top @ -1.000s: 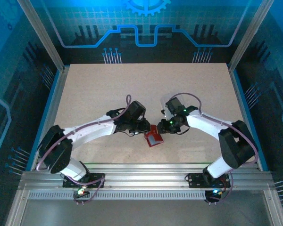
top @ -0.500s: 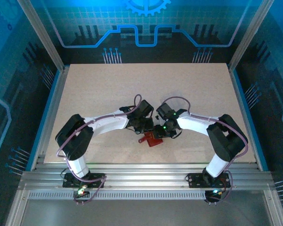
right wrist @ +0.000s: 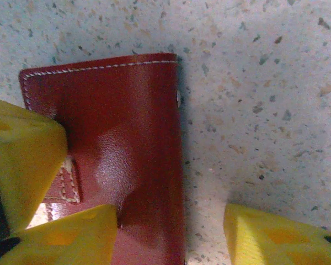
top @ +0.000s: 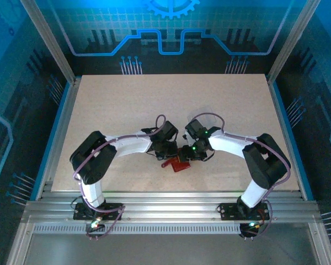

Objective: Put the credit cards into the card holder
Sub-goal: Close the card holder at the bottom-center of the table, then flip the card holder at the bottom-center of the table.

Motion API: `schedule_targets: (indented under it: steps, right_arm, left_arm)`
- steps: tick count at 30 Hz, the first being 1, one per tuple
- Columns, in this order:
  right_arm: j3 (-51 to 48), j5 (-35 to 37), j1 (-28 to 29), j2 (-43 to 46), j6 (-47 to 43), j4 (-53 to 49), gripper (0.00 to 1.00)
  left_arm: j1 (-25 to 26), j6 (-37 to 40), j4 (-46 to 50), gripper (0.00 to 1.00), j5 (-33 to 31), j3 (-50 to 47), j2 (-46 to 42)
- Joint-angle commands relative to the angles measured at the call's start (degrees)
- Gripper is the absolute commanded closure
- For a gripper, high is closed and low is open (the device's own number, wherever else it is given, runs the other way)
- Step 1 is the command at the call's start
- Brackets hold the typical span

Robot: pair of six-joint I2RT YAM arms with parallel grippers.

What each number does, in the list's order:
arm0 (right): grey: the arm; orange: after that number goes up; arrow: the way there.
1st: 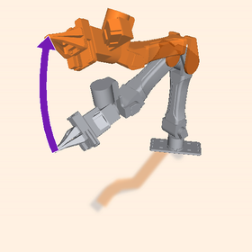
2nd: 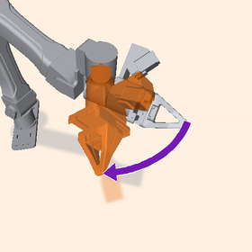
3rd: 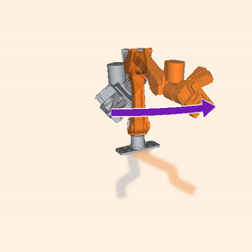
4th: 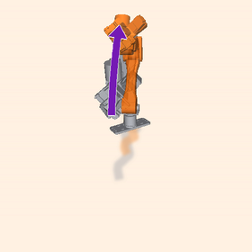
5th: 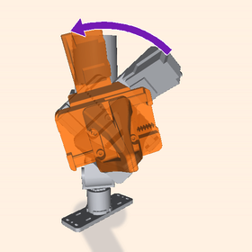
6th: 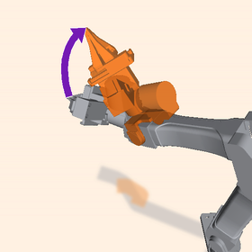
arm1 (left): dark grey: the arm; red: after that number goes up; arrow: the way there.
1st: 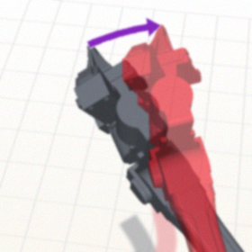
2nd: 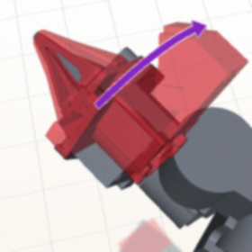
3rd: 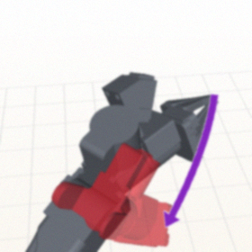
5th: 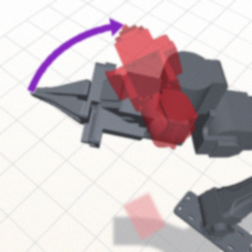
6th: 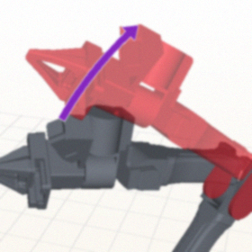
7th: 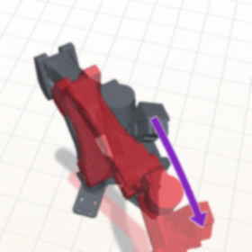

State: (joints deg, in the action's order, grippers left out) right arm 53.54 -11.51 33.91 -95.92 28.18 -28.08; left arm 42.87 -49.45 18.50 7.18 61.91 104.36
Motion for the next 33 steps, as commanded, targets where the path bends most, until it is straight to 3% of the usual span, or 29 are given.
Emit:
schedule_targets:
  steps: [1, 14, 20, 24, 26, 28, 30, 33]
  right_arm:
    - [-0.80, -6.52, -2.06, 1.71, -1.56, 1.29, 0.41]
    - [-0.62, -16.35, -2.62, -4.97, -1.82, 6.41, 0.43]
    - [-1.23, -21.50, -2.66, -6.12, -0.99, 9.47, 0.51]
    - [-1.42, -25.04, -2.84, -5.51, -0.11, 11.56, 0.72]
    - [-1.83, -25.54, -3.18, -3.95, 0.33, 11.82, 0.91]
    - [-2.41, -24.38, -4.20, -1.32, 0.62, 11.20, 1.00]
    - [-2.82, -20.91, -5.97, 2.76, 0.52, 8.81, 1.00]
    - [-0.10, -3.29, -6.76, 10.35, -1.46, -3.61, 1.00]
  left_arm:
    - [-0.07, -0.45, 0.20, 0.90, -0.48, -5.06, 0.67]
    - [-0.47, -2.26, -5.56, 0.90, -0.04, -14.33, -1.41]
    - [-0.86, -3.41, -9.21, 0.90, 0.63, -18.68, -1.92]
    - [-1.03, -4.24, -11.32, 0.90, 1.16, -20.19, -1.78]
    - [-1.28, -4.42, -11.72, 0.90, 1.72, -20.35, -2.36]
    - [-1.71, -4.24, -11.66, 0.89, 2.04, -20.55, -4.46]
    - [-2.42, -3.80, -10.77, 0.85, 2.06, -20.69, -8.01]
    - [-3.31, -2.33, -5.81, 0.67, -0.68, -20.12, -14.54]
